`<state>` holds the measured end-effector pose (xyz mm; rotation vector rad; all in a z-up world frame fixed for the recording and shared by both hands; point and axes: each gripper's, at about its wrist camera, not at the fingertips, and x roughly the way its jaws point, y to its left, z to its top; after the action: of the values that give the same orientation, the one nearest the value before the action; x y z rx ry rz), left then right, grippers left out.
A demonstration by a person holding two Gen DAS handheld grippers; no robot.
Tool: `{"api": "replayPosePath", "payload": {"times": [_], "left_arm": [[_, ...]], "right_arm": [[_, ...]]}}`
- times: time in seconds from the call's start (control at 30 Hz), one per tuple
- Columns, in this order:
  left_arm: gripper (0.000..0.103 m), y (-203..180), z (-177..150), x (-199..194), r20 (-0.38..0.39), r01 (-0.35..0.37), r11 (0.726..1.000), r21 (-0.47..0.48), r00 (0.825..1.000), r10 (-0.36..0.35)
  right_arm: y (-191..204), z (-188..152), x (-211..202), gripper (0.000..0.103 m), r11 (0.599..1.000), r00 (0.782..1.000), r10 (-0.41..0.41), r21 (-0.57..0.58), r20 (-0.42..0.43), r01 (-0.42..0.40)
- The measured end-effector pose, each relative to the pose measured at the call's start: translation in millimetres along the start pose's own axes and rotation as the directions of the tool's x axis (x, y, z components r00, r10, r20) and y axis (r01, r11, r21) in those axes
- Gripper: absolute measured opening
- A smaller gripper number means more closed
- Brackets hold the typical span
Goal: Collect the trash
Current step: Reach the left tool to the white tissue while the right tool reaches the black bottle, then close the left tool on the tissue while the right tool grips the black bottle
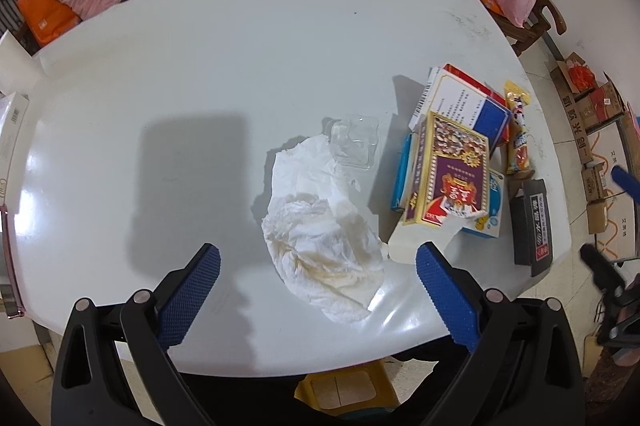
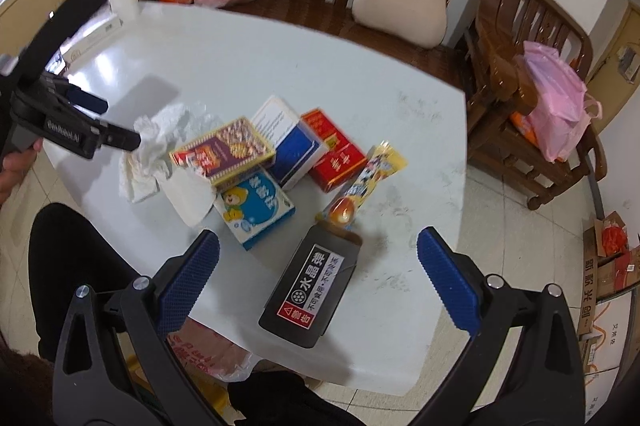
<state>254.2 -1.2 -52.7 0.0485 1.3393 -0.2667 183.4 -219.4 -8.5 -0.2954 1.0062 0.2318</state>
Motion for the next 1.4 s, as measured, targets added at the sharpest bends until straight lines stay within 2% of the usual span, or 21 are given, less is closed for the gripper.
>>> {"api": "replayPosePath", "payload": {"times": [0.33, 0.77, 0.8, 0.87, 0.9, 0.93, 0.97, 1.1, 1.27, 1.4], "left_arm": [[0.096, 10.0, 8.6, 32.0, -0.047, 0.002, 0.999, -0.034, 0.999, -0.004], [0.096, 15.1, 12.0, 46.5, -0.053, -0.007, 0.999, -0.034, 0.999, 0.005], [0.095, 14.8, 11.7, 46.5, -0.052, -0.006, 0.999, -0.033, 0.999, 0.004], [0.090, 13.4, 13.8, 48.3, -0.054, -0.002, 1.000, -0.031, 0.999, 0.000], [0.084, 10.7, 14.6, 49.8, -0.058, 0.003, 1.000, -0.030, 0.998, -0.005], [0.077, 11.4, 15.2, 51.3, -0.066, 0.014, 0.999, -0.032, 0.998, -0.016], [0.075, 9.5, 14.5, 52.6, -0.073, 0.021, 0.999, -0.036, 0.997, -0.024], [0.074, 10.7, 14.2, 54.9, -0.066, 0.033, 0.998, -0.057, 0.997, -0.037], [0.072, 7.9, 12.4, 54.2, -0.050, 0.024, 0.999, -0.046, 0.998, -0.027], [0.054, 10.6, 8.7, 50.1, -0.041, 0.004, 0.999, -0.044, 0.999, -0.006]], "right_arm": [[-0.3, -10.9, 50.2, 0.097, 1.000, 0.995, 0.016, 0.015, -0.103, -0.015], [-0.7, -19.9, 82.0, 0.096, 0.999, 0.986, 0.028, 0.033, -0.164, -0.023], [-0.4, -20.3, 82.7, 0.096, 0.999, 0.986, 0.027, 0.031, -0.167, -0.022], [-2.9, -20.1, 87.3, 0.087, 0.999, 0.984, 0.027, 0.029, -0.174, -0.022], [-2.9, -20.0, 88.0, 0.081, 0.999, 0.983, 0.029, 0.030, -0.179, -0.024], [-3.5, -20.1, 88.5, 0.081, 0.999, 0.983, 0.032, 0.032, -0.182, -0.027], [-4.7, -20.9, 90.0, 0.081, 0.999, 0.982, 0.032, 0.035, -0.184, -0.026], [-6.4, -21.9, 93.9, 0.080, 0.999, 0.980, 0.032, 0.037, -0.197, -0.025], [-2.2, -24.1, 90.0, 0.061, 1.000, 0.981, -0.002, 0.014, -0.194, 0.005], [-1.4, -24.4, 88.8, 0.057, 1.000, 0.982, -0.014, 0.003, -0.191, 0.015]]}}
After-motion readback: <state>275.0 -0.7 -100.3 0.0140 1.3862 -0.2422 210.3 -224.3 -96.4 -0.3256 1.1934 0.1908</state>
